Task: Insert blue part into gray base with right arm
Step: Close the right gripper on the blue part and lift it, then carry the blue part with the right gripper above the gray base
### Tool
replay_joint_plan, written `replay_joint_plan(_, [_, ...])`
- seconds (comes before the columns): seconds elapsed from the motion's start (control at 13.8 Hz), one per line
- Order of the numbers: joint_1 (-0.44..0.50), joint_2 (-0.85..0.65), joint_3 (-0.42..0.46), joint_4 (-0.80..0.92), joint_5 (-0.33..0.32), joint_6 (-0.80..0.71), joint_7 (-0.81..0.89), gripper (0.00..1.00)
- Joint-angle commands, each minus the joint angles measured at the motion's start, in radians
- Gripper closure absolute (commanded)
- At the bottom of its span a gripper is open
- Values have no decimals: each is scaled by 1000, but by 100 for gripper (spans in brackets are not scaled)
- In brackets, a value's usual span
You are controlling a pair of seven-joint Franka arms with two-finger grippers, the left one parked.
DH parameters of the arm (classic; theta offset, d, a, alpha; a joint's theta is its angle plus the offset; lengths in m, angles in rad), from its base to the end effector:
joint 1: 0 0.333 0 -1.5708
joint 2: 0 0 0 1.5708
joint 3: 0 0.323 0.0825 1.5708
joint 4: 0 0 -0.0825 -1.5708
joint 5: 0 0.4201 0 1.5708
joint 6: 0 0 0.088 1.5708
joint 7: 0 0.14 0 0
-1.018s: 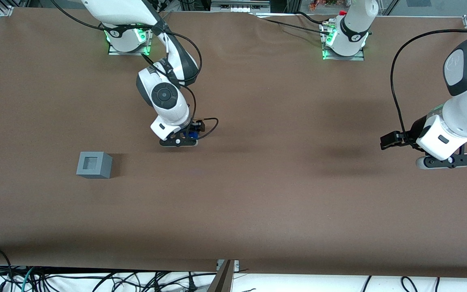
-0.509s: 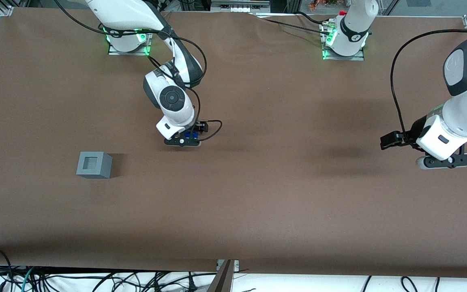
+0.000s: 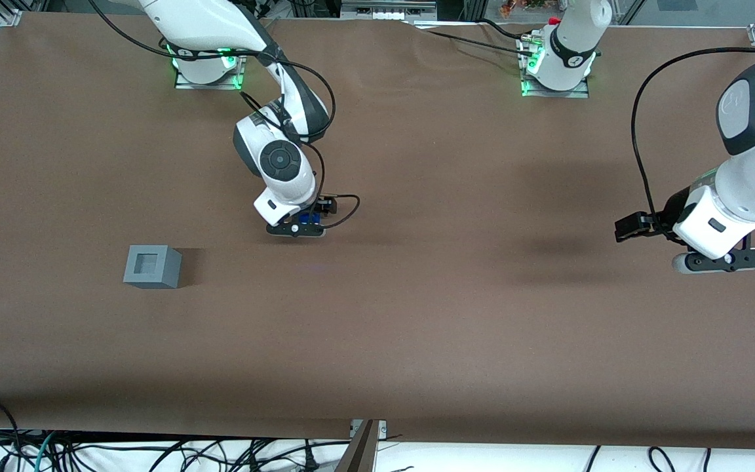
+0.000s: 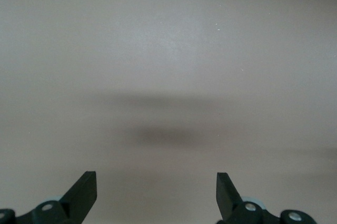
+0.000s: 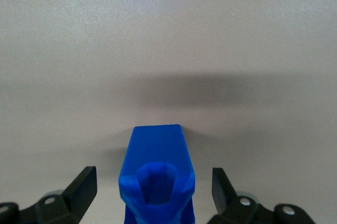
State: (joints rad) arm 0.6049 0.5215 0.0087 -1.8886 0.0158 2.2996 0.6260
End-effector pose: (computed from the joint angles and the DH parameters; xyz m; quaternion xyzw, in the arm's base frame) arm 0.5282 0.3728 0.1656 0.9984 -0.0122 -0.0495 0.0257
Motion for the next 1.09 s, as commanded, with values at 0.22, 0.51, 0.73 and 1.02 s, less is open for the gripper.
replay_joint_plan(0.22, [4,-3,-10,3,12,0,-12,79])
replay_joint_plan(0.51, [-2,-55,-13,51,12,-76,-46,92])
replay_joint_plan(0.73, [-34,-67,-44,201,13,-315,-113,92])
replay_joint_plan(1.02, [-154,-101,-52,309,16,-494,-250,91])
